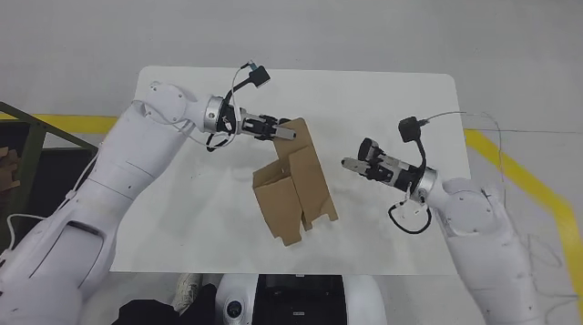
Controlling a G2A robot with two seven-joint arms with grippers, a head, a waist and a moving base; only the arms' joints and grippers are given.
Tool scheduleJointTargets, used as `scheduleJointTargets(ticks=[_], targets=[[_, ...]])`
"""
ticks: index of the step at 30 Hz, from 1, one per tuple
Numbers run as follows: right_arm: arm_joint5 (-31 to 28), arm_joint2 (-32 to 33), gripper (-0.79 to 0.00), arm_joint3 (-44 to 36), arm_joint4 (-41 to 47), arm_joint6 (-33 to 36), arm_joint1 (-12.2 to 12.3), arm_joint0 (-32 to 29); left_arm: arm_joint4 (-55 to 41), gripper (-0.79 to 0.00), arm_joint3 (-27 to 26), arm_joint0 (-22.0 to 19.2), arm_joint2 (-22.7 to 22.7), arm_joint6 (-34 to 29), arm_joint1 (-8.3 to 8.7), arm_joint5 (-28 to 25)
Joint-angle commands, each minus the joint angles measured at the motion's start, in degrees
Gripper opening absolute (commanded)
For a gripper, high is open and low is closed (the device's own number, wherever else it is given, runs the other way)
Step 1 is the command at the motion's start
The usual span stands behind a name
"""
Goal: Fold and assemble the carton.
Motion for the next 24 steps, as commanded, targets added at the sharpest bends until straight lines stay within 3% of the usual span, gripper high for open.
scheduleJointTargets(ticks=[1, 6, 21, 24], targets=[[0.80, -0.78, 0.000, 1.33, 3.52, 3.80, 0.11, 1.75, -0.23, -0.785, 0.39, -0.88, 1.45, -0.20, -0.58, 0.20], [2.47, -1.44, 0.000, 4.06, 6.89, 6.29, 0.26, 4.89, -0.76, -0.785, 1.35, -1.93, 2.77, 0.00, -1.30, -0.01], [2.41, -1.78, 0.000, 3.62, 6.55, 6.31, 0.26, 4.82, -0.76, -0.785, 1.35, -1.93, 2.77, 0.00, -1.30, -0.01], [0.69, -4.19, 0.000, 2.41, 6.93, 8.51, 0.22, 5.55, 0.62, -0.785, -0.72, -1.12, 2.47, 1.54, -1.22, 0.15]])
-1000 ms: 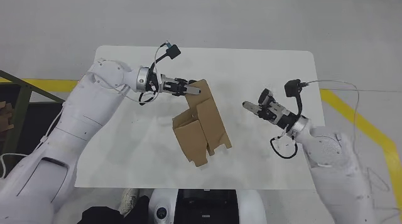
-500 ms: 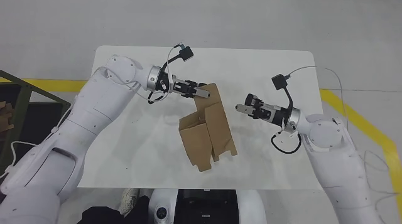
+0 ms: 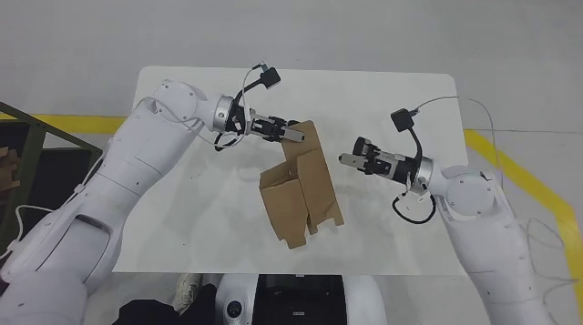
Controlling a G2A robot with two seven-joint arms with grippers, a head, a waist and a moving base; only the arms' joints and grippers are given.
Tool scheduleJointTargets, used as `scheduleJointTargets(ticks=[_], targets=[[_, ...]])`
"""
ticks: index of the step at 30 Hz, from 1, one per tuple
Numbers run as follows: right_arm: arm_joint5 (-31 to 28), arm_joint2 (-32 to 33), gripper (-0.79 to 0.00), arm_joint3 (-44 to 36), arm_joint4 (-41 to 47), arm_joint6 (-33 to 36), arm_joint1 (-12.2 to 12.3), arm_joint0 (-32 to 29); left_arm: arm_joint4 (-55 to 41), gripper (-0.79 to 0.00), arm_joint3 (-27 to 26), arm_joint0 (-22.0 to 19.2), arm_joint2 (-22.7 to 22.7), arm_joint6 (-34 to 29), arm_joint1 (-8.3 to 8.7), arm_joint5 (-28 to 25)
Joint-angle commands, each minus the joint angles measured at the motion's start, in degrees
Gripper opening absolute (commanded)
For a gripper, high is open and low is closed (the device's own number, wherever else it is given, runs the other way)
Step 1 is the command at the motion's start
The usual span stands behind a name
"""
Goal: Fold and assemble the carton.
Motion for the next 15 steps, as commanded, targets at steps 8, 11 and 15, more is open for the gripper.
scheduleJointTargets(ticks=[8, 11, 15], targets=[[-4.08, -6.43, 0.000, 3.82, 5.71, 6.62, -0.28, 4.87, 2.31, -0.785, -2.15, -0.02, -0.67, -0.99, 0.03, -0.03], [-5.18, -7.75, 0.000, 4.87, 7.20, 8.34, -0.28, 6.00, 1.88, -0.785, -1.86, -0.68, -0.58, -1.66, -0.17, 0.55], [-6.30, -9.13, 0.000, 6.47, 10.04, 10.38, -0.28, 7.50, 0.60, -0.785, -2.50, -1.28, -0.13, -2.11, -0.36, 1.00]])
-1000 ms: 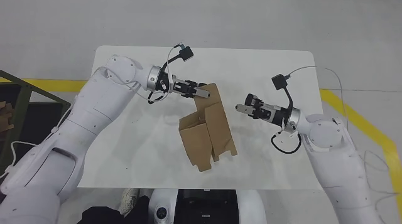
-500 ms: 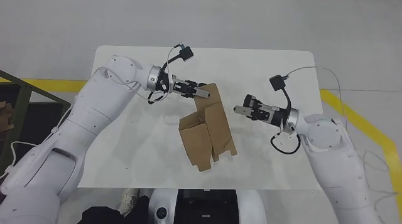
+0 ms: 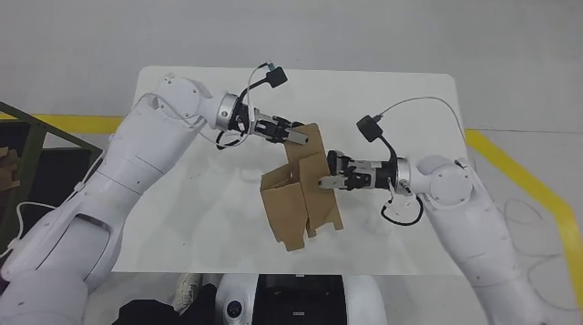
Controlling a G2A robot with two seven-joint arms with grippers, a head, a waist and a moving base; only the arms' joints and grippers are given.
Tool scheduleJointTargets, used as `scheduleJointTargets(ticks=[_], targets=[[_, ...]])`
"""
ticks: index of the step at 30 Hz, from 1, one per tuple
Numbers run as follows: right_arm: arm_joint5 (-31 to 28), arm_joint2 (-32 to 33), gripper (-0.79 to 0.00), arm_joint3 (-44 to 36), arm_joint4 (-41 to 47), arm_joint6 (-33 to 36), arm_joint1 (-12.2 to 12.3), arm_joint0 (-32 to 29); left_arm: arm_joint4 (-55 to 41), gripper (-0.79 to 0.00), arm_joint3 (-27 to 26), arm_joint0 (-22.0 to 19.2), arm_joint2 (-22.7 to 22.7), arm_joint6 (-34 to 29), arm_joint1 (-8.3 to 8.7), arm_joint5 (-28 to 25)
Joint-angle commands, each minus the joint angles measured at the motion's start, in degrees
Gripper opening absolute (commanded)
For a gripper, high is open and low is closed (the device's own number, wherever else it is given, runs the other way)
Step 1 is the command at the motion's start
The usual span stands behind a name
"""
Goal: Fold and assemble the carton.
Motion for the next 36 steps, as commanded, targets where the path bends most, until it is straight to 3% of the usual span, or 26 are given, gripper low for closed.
scheduleJointTargets(ticks=[1, 6, 10, 13, 15, 28, 36], targets=[[-0.43, -0.75, 0.000, 0.98, 1.86, 1.40, 0.00, 0.88, -0.59, -0.785, -0.35, -0.16, 0.29, -0.08, -0.03, 0.08], [-0.75, -2.18, 0.000, 3.80, 7.04, 4.29, -0.01, 2.66, -1.38, -0.785, -0.51, -0.22, 0.94, -0.19, 0.06, 0.19], [-0.33, -3.20, -0.206, 5.44, 9.12, 5.73, 0.04, 3.98, -2.08, -0.785, -0.43, -0.21, 1.46, -0.13, 0.18, 0.13], [0.02, -4.02, -0.265, 5.96, 10.52, 6.08, 0.15, 4.55, -2.45, -0.785, -0.34, -0.38, 1.88, -0.06, 0.26, 0.06], [0.41, -4.49, -0.369, 6.57, 11.26, 6.47, 0.24, 5.01, -2.77, -0.785, -0.22, -0.50, 2.19, 0.04, 0.28, -0.04], [1.35, -7.45, -0.459, 6.74, 13.61, 7.41, 1.18, 7.19, -3.98, -0.785, 0.53, -1.60, 4.27, 0.49, 0.34, -0.49], [1.60, -9.09, -0.668, 6.82, 15.51, 7.66, 1.77, 8.01, -4.22, -0.785, 0.58, -2.02, 4.99, 0.96, 0.54, -0.96]])
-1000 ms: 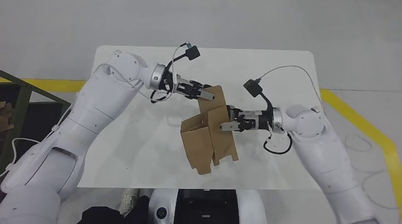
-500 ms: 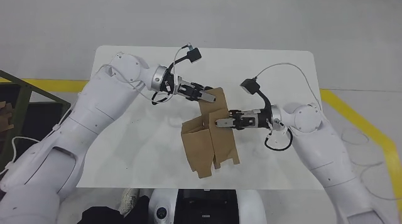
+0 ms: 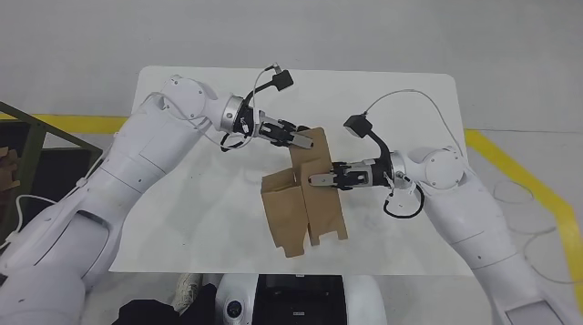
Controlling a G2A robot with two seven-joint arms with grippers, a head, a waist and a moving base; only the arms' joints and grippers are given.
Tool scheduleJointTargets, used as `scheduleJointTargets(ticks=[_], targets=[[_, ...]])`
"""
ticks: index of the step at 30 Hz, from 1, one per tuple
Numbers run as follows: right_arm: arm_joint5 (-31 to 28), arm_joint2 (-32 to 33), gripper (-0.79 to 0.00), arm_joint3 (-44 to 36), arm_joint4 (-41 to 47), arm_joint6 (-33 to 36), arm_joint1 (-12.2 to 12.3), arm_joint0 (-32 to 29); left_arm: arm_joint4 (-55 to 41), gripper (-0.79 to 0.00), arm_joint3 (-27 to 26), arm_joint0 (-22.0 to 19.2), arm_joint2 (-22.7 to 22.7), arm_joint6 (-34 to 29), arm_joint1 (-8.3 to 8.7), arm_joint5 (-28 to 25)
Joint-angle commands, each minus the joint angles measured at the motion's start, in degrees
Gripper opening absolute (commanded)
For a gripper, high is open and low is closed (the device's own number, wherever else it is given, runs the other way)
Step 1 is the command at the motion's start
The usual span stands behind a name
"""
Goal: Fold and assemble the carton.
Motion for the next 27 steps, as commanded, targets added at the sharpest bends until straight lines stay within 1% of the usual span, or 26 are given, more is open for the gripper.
scheduleJointTargets(ticks=[1, 5, 8, 10, 12, 13, 14, 16, 17, 21, 27], targets=[[0.01, -0.33, -0.683, 0.03, 0.46, 0.01, 0.13, 0.17, -0.05, -0.785, -0.02, -0.05, 0.10, 0.13, 0.08, -0.12], [-0.07, -1.10, -0.727, 0.07, 1.20, -0.07, 0.47, 0.54, -0.14, -0.785, -0.33, -0.11, 0.32, 0.26, 0.30, -0.26], [-0.21, -1.48, -0.733, 0.37, 1.97, -0.21, 0.69, 0.68, -0.22, -0.785, -0.50, -0.14, 0.48, 0.30, 0.45, -0.29], [-0.21, -1.71, -0.779, 0.55, 2.58, -0.21, 0.78, 0.73, -0.31, -0.785, -0.65, -0.15, 0.57, 0.33, 0.53, -0.33], [-0.18, -1.97, -0.785, 0.69, 3.10, -0.18, 0.89, 0.88, -0.45, -0.785, -0.87, -0.15, 0.68, 0.40, 0.63, -0.40], [-0.13, -2.11, -0.785, 0.75, 3.36, -0.13, 0.94, 0.95, -0.63, -0.742, -0.41, -0.08, 0.64, 0.44, 0.70, -0.44], [-0.14, -2.25, -0.785, 0.85, 3.65, -0.14, 1.01, 1.03, -0.95, -0.526, -0.10, -0.16, 0.39, 0.96, 0.74, -0.95], [-0.48, -1.82, -0.785, 2.02, 4.44, -0.48, 1.17, 1.41, -1.48, -0.055, -0.67, -0.07, 0.33, 0.58, 0.86, -0.58], [-0.72, -1.91, -0.785, 2.24, 4.67, -0.73, 1.17, 1.44, -1.61, 0.000, -0.89, -0.07, 0.23, 0.47, 0.96, -0.47], [-1.14, -2.27, -0.785, 1.93, 4.92, -1.15, 1.24, 1.25, -2.05, 0.000, -1.58, 0.07, -0.11, 0.85, 1.28, -0.85], [-1.08, -1.27, -0.785, 1.37, 5.36, -1.79, 1.61, 0.61, -2.17, 0.000, -0.74, 1.49, -2.53, 3.92, 2.39, -3.91]])
